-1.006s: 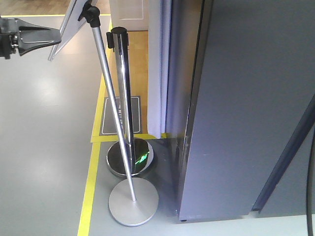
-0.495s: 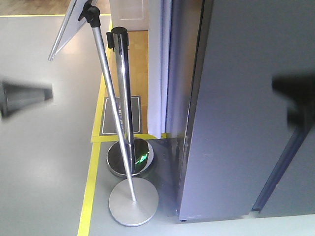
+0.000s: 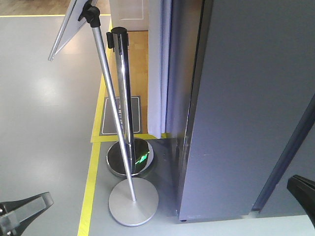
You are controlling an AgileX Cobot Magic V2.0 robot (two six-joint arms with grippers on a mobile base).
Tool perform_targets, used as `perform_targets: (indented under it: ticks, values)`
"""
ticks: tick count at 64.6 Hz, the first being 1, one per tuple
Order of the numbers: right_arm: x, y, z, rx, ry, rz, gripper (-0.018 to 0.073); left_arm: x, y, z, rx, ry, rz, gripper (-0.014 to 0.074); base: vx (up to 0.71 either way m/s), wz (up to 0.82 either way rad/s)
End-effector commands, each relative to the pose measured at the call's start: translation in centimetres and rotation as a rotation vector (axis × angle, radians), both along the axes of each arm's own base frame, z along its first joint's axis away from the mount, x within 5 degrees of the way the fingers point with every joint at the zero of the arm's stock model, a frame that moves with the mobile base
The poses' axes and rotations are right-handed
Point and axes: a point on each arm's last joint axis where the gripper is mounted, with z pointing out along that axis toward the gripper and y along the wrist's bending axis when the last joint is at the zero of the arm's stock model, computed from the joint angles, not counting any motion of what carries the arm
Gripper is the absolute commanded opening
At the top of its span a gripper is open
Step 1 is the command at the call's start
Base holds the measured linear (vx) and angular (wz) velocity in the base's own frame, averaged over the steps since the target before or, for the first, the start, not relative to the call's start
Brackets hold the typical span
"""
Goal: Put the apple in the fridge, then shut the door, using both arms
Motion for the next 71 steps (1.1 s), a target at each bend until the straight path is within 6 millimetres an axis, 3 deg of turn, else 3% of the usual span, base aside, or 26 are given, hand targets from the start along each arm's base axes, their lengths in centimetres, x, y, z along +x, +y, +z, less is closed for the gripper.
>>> perform_targets:
  ticks: [1, 22, 37, 46, 61, 71]
  values:
    - [-0.1, -0.2, 1.2, 0.025, -0.064, -0.029, -0.0002, 0.4, -0.1, 1.5, -0.133, -0.045, 0.031, -0.0006, 0.0, 0.0]
    - [-0.1, -0.1, 1.2, 0.025, -0.062, -0.025, -0.0002, -0.3, -1.1, 4.4, -0.46, -0.172, -0.104, -0.0006, 0.0, 0.0]
    - [-0.1, -0.1, 1.2, 0.025, -0.062, -0.025, -0.0002, -1.5, -1.9, 5.4, -0.536, -0.227, -0.264, -0.0006, 0.0, 0.0]
    - [-0.1, -0.1, 1.2, 0.025, -0.062, -0.025, -0.0002, -0.2, -0.7, 5.8, -0.614, -0.247, -0.076, -0.0006, 0.0, 0.0]
    - [-0.1, -0.1, 1.2, 0.025, -0.062, -0.025, -0.0002, 1.6, 2.9, 6.6, -0.895, -0.27, 0.336, -0.0006, 0.0, 0.0]
    - [-0.1, -0.1, 1.2, 0.025, -0.062, -0.025, -0.0002, 1.8, 4.0, 6.7, -1.01, -0.277, 0.45, -0.0006, 0.0, 0.0]
